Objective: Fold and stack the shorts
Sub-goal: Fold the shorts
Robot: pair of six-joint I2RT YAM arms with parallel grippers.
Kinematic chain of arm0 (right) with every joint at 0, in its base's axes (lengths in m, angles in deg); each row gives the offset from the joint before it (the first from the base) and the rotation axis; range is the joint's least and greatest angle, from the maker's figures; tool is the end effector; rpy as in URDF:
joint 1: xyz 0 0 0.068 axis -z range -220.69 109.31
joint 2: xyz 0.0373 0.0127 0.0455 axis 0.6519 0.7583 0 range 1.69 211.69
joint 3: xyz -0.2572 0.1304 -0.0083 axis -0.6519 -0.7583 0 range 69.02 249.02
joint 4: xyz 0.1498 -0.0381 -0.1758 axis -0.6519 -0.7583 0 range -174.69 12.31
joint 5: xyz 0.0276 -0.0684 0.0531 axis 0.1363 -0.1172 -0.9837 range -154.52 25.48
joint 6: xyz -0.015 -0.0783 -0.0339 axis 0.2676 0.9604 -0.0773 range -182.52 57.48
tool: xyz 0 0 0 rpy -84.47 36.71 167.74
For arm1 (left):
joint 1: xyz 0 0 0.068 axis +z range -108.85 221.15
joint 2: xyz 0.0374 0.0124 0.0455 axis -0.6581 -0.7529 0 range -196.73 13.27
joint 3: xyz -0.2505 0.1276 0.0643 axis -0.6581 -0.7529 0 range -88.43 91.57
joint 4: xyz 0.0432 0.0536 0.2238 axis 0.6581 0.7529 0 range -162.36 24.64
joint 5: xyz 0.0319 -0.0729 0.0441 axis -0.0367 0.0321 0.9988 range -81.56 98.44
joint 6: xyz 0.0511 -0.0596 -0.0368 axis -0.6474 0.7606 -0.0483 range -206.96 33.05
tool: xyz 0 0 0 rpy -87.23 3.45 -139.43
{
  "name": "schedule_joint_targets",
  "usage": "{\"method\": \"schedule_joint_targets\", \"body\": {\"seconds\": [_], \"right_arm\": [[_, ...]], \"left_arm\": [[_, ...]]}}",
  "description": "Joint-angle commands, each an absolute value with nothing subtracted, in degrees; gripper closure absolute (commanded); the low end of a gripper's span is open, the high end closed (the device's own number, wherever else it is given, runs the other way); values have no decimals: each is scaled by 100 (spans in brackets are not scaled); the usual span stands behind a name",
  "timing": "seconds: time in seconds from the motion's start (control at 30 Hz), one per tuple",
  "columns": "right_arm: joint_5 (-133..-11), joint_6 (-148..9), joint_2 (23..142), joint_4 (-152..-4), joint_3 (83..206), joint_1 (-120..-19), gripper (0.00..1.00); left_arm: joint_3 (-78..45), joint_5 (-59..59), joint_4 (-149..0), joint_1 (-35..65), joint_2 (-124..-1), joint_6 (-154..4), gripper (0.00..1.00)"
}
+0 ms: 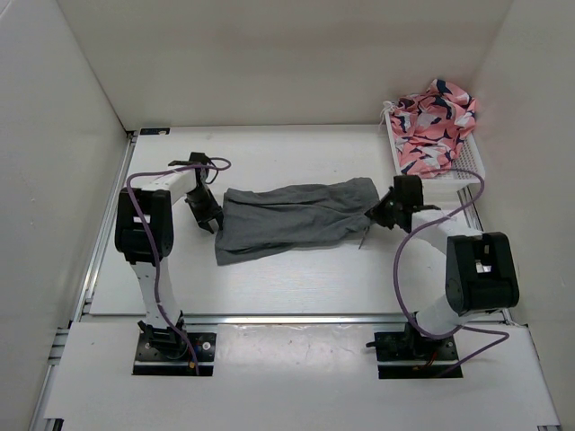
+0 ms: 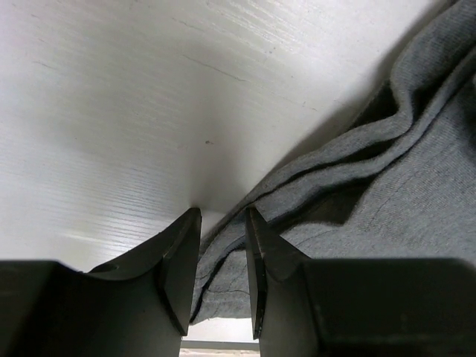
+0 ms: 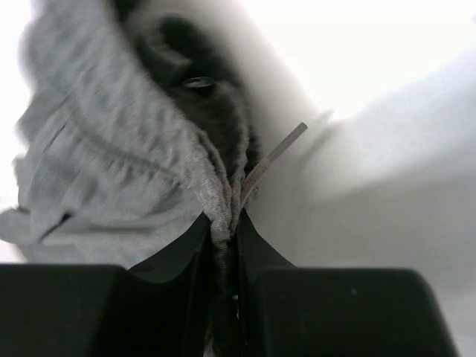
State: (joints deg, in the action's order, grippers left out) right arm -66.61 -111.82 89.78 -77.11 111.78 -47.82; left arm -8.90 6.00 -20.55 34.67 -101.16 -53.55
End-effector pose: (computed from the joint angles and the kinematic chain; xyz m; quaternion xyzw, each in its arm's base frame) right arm 0.3090 0.0415 0.1764 0.3254 0.8637 0.1966 0.3309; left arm 0.3530 -0.0434 0.1439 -0.2320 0.9721 -0.0297 0.0197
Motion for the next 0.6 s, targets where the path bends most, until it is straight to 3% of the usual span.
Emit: {"method": "schedule_joint_targets", "body": {"seconds": [0.0, 0.27, 0.57], "right_arm": [[-6216, -9904, 8791, -8479, 12242, -5253, 100], [-5758, -8460, 9221, -9542, 14002, -6511, 100], [-4555, -7264, 10678, -10668, 16252, -8777, 100]], "left_arm": [[-757, 615, -2244, 3500, -10318, -5435, 58], [-757, 431, -2297, 3500, -10318, -5435, 60], [-809, 378, -2297, 3500, -10318, -5435, 60]]}}
